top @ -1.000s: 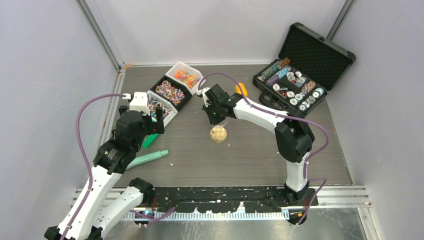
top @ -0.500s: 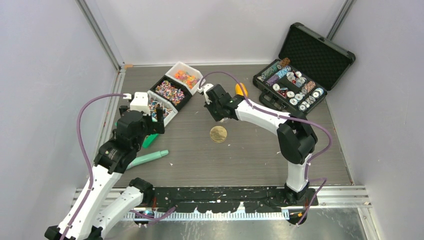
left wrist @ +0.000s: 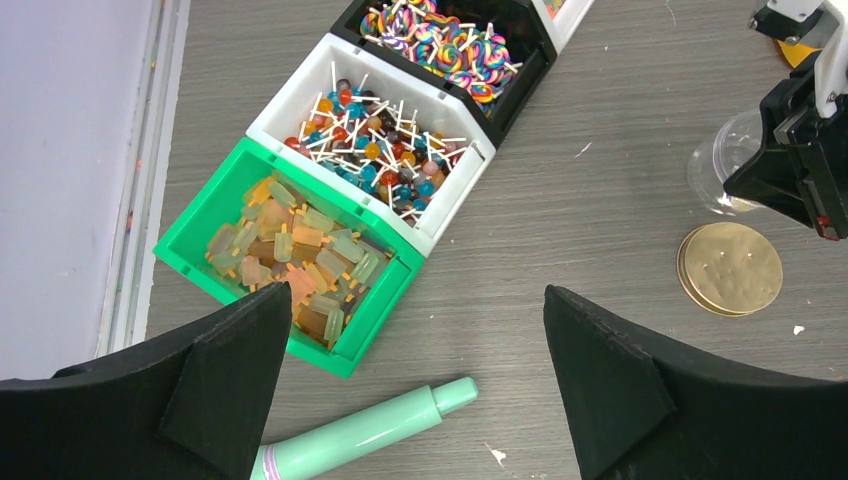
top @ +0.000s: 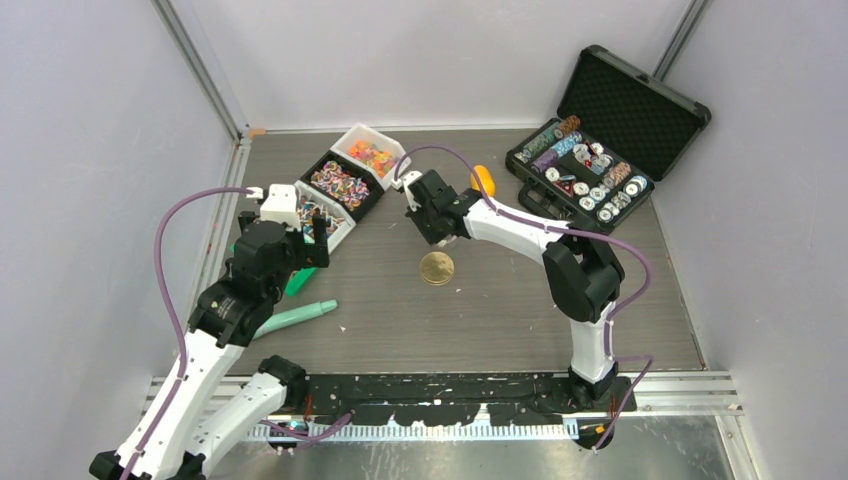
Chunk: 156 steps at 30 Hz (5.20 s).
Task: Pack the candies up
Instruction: Move the bottle lid to the center of the board, then pick up the spatula from the center of the board.
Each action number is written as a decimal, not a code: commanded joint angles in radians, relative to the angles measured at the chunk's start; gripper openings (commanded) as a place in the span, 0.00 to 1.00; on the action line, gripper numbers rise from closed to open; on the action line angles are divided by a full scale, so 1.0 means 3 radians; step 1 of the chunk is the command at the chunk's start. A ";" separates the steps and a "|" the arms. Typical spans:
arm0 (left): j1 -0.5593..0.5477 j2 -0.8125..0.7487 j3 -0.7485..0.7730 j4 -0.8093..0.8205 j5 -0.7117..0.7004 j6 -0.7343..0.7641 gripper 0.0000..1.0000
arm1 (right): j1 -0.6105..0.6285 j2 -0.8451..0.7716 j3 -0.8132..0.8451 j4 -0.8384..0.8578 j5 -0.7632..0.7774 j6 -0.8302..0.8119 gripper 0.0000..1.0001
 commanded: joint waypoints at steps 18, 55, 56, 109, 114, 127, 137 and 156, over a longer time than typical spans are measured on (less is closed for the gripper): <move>-0.0011 0.0011 0.0009 0.0138 -0.0104 0.0033 0.99 | 0.0015 -0.0311 0.0098 -0.0315 -0.0045 0.0440 0.39; -0.0079 -0.0082 -0.0037 0.0195 0.0018 0.0035 1.00 | -0.0947 0.0103 -0.0280 0.0287 0.1030 0.1258 0.53; -0.0081 -0.0081 -0.0037 0.0196 0.0021 0.0032 1.00 | -0.0954 0.0120 -0.0286 0.0292 0.1015 0.1259 0.52; -0.0075 0.0496 0.0383 0.0366 0.1060 -0.0999 0.92 | -0.1014 -0.2199 -0.1414 0.0851 -0.1576 0.2556 0.01; -0.0012 0.0608 0.0452 0.0629 0.1481 -0.1419 0.90 | -0.1018 -0.2518 -0.1882 0.1832 -0.2057 0.3358 0.01; 0.0708 0.1030 -0.0222 0.2842 0.3007 -0.3497 0.75 | -0.0880 -0.2921 -0.2235 0.3012 -0.2533 0.4304 0.00; 0.0710 0.1532 -0.0282 0.4006 0.3331 -0.3961 0.75 | -0.0495 -0.2827 -0.2251 0.3272 -0.2522 0.4517 0.01; 0.0710 0.1773 -0.0547 0.4918 0.3385 -0.4733 0.55 | -0.0273 -0.2717 -0.2211 0.3267 -0.2475 0.4494 0.00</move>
